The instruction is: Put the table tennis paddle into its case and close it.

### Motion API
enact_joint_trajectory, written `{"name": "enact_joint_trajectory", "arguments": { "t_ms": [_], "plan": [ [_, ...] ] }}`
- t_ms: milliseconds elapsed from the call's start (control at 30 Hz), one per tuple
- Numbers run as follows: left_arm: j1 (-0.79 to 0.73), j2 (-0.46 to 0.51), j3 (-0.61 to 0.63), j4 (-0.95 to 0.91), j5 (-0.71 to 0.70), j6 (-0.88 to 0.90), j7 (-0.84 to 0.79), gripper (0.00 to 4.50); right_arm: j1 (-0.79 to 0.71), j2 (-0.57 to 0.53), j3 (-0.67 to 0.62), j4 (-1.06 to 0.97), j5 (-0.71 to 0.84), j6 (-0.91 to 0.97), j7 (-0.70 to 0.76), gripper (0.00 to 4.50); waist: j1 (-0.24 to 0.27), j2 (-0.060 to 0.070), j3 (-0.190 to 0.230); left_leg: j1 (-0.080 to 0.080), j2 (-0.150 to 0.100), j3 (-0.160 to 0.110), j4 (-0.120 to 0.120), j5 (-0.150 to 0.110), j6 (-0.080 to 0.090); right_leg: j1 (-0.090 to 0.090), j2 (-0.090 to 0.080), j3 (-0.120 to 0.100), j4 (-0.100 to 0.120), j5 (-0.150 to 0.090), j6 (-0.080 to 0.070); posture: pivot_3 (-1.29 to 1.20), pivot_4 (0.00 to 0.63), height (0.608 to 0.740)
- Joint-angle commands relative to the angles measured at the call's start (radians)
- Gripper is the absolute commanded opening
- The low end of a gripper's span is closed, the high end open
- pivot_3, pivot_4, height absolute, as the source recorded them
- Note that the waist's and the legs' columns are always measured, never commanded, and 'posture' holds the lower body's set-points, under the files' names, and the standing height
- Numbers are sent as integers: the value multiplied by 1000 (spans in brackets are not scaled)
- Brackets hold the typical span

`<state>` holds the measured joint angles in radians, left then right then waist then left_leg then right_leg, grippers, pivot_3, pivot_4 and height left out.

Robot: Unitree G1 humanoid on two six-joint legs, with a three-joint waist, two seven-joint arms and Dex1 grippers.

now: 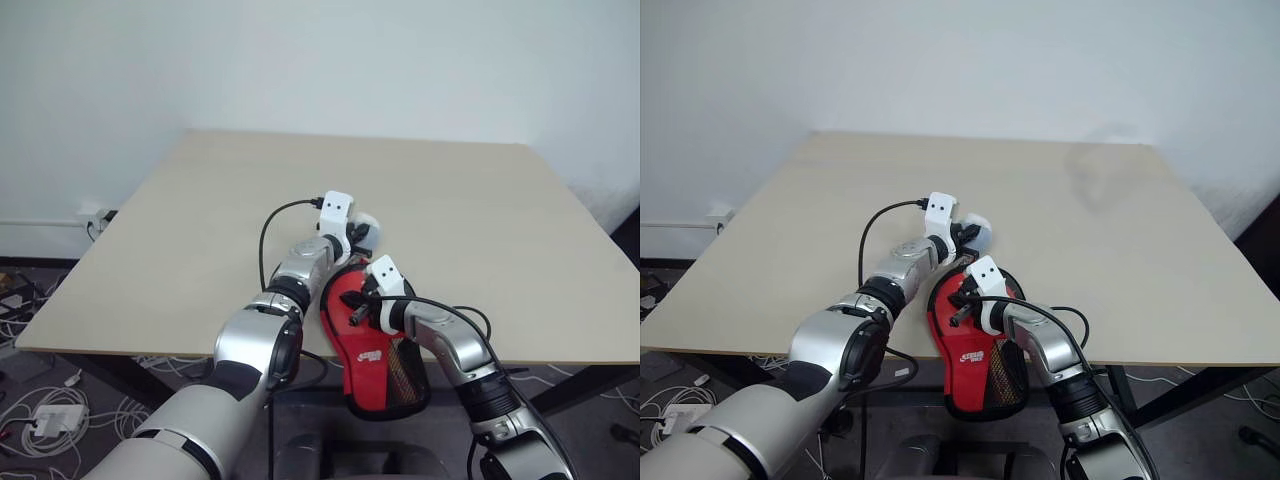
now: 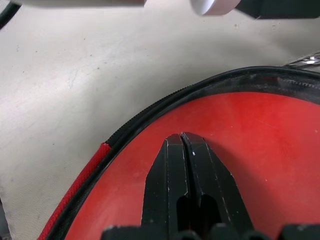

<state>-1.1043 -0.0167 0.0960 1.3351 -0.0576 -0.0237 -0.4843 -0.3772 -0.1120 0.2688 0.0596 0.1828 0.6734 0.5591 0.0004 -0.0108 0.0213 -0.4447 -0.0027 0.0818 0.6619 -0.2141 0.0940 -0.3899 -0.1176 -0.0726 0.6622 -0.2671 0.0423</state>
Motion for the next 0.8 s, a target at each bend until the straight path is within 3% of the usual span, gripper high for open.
{"name": "enact_joint_trajectory", "arguments": {
  "t_ms": [33, 333, 567, 800],
  "plan": [
    [-26, 3, -58, -47, 54, -57, -111, 148, 24, 2, 35, 26, -8, 35, -1, 0, 0, 0, 0, 0, 0, 0, 0, 0, 0, 0, 0, 0, 0, 0, 0, 0, 0, 707],
    [41, 101, -254, -80, 235, -339, -304, 148, 19, 1, 38, 40, -8, 26, 9, 0, -1, 0, 0, 0, 0, 0, 0, 0, 0, -1, 0, 0, 0, 0, 0, 0, 0, 707],
    [61, 133, -273, -93, 238, -445, -436, 148, 17, 0, 45, 45, -9, 23, 15, 0, -1, 1, 0, 0, 0, 0, 0, 0, 0, -1, 0, 0, 0, 0, 0, 0, 0, 707],
    [68, 166, -244, -106, 189, -479, -612, 2552, 13, -3, 51, 50, -10, 23, 21, 0, -1, 1, -1, 0, 1, 0, 0, 0, 1, -1, 0, 0, 0, 0, 0, 0, 0, 707]
  ]
}}
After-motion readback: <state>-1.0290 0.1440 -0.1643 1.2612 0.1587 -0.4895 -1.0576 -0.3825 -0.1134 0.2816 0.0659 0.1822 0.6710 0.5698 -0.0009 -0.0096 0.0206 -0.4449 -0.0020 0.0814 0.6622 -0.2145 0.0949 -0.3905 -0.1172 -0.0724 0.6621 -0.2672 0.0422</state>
